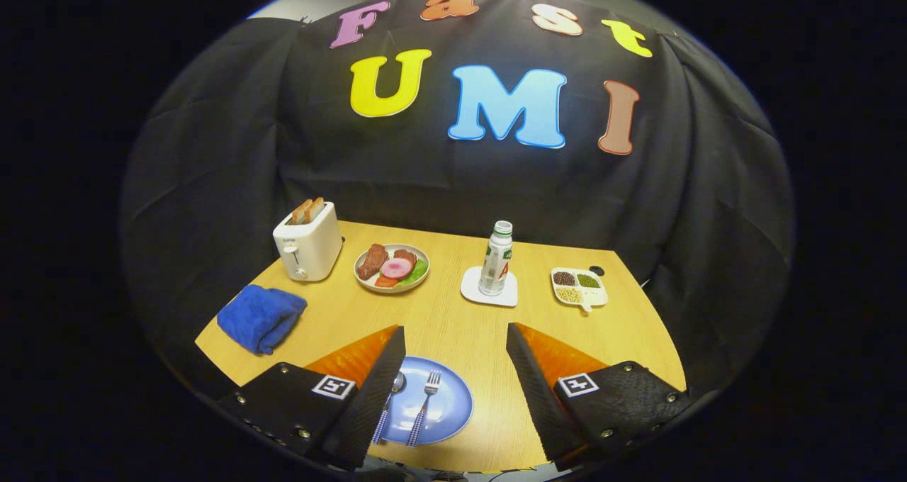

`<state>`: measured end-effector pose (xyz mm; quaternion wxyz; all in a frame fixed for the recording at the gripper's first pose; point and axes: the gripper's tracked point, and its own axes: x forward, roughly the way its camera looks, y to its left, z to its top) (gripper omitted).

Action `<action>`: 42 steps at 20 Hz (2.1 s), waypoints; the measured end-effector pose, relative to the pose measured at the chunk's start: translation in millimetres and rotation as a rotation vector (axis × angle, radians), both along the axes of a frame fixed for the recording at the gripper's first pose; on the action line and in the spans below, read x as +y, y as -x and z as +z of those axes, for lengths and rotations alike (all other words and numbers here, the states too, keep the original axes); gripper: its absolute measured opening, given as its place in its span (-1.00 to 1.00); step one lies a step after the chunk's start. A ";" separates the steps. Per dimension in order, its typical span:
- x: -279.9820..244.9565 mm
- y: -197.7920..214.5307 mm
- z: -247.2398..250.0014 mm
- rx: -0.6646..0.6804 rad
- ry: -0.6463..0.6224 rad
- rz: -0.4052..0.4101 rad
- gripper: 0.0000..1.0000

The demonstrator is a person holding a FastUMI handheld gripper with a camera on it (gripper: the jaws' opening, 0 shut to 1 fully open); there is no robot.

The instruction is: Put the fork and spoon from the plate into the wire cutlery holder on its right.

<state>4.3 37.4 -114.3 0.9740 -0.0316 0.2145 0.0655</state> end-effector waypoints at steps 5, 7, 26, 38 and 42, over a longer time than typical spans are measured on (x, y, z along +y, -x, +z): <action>19.0 8.3 -61.9 0.256 0.070 0.106 0.77; 22.0 14.4 -86.1 0.355 0.083 0.125 0.78; 30.1 37.7 -217.7 0.907 0.126 0.103 0.09; 34.9 28.6 -215.7 1.089 0.045 0.121 -0.92; 26.4 27.6 -180.0 1.050 0.110 0.242 -0.92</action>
